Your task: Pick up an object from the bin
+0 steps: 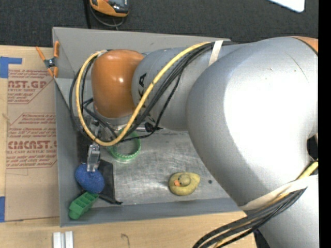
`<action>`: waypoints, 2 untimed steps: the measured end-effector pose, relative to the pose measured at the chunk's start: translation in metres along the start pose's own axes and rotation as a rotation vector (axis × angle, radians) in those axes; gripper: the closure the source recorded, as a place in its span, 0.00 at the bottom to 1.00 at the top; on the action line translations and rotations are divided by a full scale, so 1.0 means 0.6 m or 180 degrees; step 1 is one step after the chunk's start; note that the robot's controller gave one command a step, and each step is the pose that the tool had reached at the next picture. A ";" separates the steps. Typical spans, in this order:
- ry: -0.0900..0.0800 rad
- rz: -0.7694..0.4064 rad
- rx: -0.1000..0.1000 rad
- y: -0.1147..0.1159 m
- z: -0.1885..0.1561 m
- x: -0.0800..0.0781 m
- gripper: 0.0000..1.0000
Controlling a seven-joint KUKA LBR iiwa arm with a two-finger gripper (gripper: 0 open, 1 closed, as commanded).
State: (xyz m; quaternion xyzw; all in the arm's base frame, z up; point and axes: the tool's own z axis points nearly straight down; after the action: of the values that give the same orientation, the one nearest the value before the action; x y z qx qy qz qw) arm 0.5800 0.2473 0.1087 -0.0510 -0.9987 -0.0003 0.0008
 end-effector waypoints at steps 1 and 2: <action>-0.0007 0.0002 -0.0003 0.000 -0.002 -0.002 0.00; -0.0003 0.0000 0.0003 -0.117 -0.029 0.025 0.00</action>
Offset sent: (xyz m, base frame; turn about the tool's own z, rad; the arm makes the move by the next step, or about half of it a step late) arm -0.0220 -0.0722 0.0188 0.0023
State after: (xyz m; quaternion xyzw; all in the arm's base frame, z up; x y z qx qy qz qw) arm 0.5582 0.1791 0.1261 -0.0509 -0.9987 0.0002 0.0003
